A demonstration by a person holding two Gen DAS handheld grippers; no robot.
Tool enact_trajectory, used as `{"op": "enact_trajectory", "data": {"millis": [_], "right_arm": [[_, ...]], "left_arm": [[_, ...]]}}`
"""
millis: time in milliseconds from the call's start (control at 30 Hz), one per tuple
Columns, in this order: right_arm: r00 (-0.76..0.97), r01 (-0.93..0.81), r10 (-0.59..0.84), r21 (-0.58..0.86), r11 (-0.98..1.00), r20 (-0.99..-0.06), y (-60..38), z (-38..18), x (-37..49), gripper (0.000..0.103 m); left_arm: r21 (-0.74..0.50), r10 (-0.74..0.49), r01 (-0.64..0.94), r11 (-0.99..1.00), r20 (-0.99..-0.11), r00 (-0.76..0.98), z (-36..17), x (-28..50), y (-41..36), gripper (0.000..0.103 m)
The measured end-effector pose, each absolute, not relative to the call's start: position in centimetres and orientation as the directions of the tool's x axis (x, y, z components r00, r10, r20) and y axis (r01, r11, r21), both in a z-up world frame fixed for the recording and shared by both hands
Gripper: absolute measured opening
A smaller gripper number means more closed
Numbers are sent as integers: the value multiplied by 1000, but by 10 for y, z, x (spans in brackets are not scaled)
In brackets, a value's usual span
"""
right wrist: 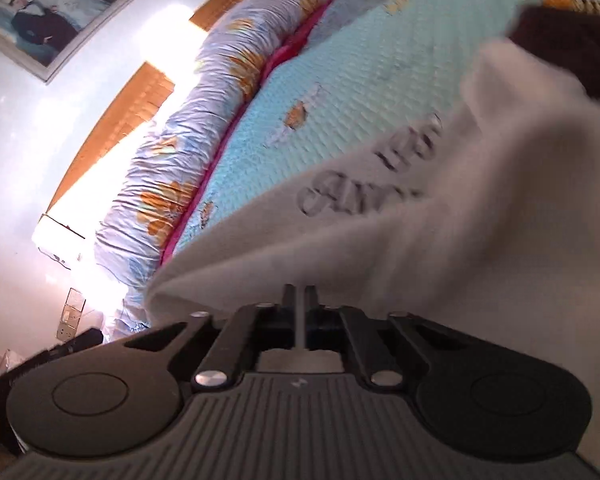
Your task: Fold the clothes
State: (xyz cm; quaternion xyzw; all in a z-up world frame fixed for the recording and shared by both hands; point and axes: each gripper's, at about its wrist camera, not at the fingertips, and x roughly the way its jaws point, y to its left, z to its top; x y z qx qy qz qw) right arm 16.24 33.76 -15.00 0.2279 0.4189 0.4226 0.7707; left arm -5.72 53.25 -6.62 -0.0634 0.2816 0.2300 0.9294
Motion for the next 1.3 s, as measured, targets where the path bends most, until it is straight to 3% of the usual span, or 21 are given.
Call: {"op": "enact_trajectory", "data": {"millis": [100, 200, 233, 300, 333, 367, 533, 633, 700, 733, 767, 1033, 1100, 1167, 1300], "right_arm": [[336, -545, 856, 660, 518, -393, 371, -95, 193, 0], [284, -514, 840, 666, 540, -462, 394, -67, 232, 9], [275, -519, 830, 652, 553, -484, 389, -65, 229, 20], [277, -533, 810, 619, 577, -517, 364, -70, 212, 52], [285, -537, 800, 604, 589, -528, 345, -77, 199, 76], [290, -518, 787, 602, 607, -544, 326, -92, 186, 81], [271, -378, 725, 623, 685, -633, 266, -171, 147, 81], [264, -323, 739, 666, 673, -620, 279, -201, 161, 79], [260, -336, 785, 709, 620, -562, 295, -206, 176, 56], [255, -345, 796, 718, 605, -549, 305, -207, 184, 25], [261, -366, 797, 708, 604, -545, 316, -201, 190, 16], [336, -442, 794, 659, 608, -508, 366, -143, 243, 10], [355, -451, 792, 652, 610, -496, 374, -129, 258, 16], [374, -460, 791, 644, 611, -484, 383, -114, 272, 34], [419, -519, 747, 538, 664, -517, 373, -117, 244, 37]], "left_arm": [[-12, 328, -389, 921, -513, 793, -59, -55, 513, 47], [17, 285, -319, 947, -498, 819, -63, -47, 490, 47], [30, 271, -296, 955, -494, 826, -65, -44, 482, 47], [52, 241, -250, 967, -504, 829, -77, -38, 471, 48], [55, 219, -223, 973, -518, 827, -85, -35, 468, 48], [52, 196, -201, 978, -540, 818, -94, -32, 464, 48], [19, 111, -130, 991, -647, 754, -133, -20, 443, 48], [1, 83, -111, 994, -677, 731, -144, -20, 433, 49], [7, 87, -112, 994, -686, 722, -150, -19, 430, 50], [10, 88, -113, 994, -690, 718, -153, -18, 430, 50], [11, 88, -112, 994, -694, 715, -156, -16, 429, 50], [33, 116, -130, 991, -697, 707, -173, 14, 436, 50], [32, 134, -156, 987, -704, 698, -176, 24, 446, 50], [23, 144, -182, 983, -711, 688, -179, 30, 460, 50], [28, 175, -224, 974, -718, 673, -185, 40, 482, 50]]}}
